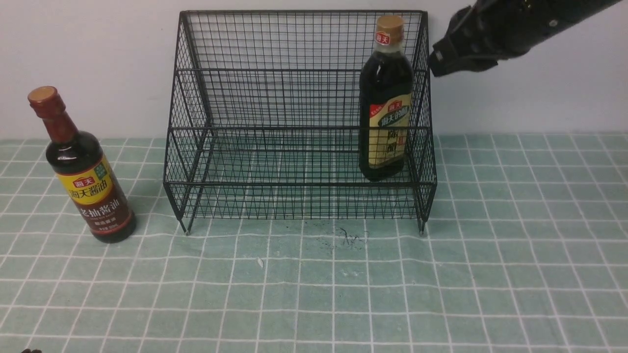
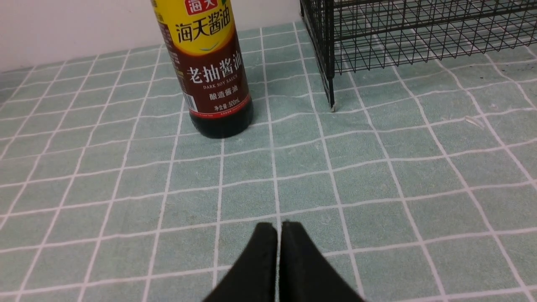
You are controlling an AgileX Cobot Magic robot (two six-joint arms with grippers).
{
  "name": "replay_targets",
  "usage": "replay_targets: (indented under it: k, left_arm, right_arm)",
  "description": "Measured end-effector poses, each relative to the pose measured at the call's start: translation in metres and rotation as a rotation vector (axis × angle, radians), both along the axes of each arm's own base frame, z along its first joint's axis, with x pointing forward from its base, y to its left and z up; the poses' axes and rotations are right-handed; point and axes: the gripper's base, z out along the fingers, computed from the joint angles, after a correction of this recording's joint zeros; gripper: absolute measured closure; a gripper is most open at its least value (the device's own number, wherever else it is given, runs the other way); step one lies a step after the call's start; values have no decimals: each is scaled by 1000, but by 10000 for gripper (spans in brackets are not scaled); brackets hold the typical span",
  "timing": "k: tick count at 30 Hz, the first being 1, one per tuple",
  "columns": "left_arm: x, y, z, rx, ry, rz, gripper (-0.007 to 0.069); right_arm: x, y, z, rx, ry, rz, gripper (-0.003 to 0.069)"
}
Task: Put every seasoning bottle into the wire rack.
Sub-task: Use the left arm to grab the condiment bottle closest to it
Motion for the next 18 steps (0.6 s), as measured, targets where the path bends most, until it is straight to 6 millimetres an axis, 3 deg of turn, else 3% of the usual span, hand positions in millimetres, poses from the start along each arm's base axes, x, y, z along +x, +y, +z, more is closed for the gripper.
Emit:
replay_targets:
  k: [5,11,18]
  left_arm:
    - [0,0,0,0,0,0,631]
    - [0,0,0,0,0,0,631]
    - [0,0,0,0,0,0,631]
  right_arm:
    - [7,12,-16,21,63,18,668]
    - [23,52,-48,-14,17,74,669]
    - [39,56,-63,-37,-37,28,669]
